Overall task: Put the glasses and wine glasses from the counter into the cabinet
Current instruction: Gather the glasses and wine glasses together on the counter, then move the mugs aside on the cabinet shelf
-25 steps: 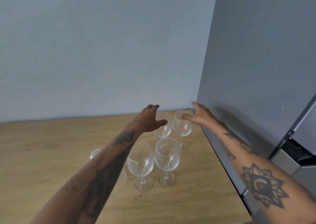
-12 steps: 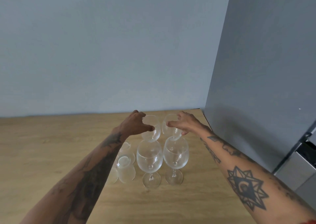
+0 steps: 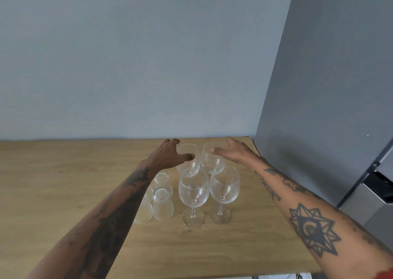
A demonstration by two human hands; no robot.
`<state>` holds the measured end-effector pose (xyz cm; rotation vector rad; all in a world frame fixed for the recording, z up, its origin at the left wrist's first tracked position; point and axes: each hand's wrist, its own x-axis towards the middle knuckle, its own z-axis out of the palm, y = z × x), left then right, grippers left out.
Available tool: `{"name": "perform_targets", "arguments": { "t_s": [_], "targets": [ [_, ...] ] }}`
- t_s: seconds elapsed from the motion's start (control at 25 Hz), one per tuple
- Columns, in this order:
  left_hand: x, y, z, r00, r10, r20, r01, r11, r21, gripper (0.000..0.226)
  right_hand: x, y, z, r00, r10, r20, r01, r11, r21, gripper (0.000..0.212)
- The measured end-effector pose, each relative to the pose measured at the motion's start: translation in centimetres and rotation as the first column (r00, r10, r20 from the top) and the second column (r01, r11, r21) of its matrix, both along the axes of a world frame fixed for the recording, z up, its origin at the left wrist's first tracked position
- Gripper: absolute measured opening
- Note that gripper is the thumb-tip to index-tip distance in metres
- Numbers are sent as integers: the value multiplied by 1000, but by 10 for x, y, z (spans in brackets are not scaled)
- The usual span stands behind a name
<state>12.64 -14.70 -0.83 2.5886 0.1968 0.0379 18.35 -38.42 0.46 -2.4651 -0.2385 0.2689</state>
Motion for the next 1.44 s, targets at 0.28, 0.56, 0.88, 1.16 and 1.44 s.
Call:
{"name": "perform_targets", "arguments": {
  "t_s": [0.28, 0.56, 0.88, 1.16, 1.44],
  "targets": [
    [-38, 21, -13, 953, 45, 301, 17, 979, -201, 60, -45, -37, 15, 962, -260, 83, 238, 948, 211, 75],
    [-133, 30, -29, 879, 158, 449, -44, 966, -256, 31, -120, -80, 3, 897, -431, 98, 369, 852, 371, 59],
    [-306, -76, -92, 852, 234, 469, -40, 921, -387, 15, -291, -164, -69, 849, -527, 29, 404, 684, 607, 23],
    [-328, -152, -269, 996, 41, -73, -58, 969, -240, 8, -346, -160, -243, 864, -362, -351, 502, 683, 531, 31],
    [-149, -98, -451, 932, 348, -101, -358, 926, -119, 98, -245, -145, -415, 758, -576, -307, 652, 645, 400, 52]
  ]
}}
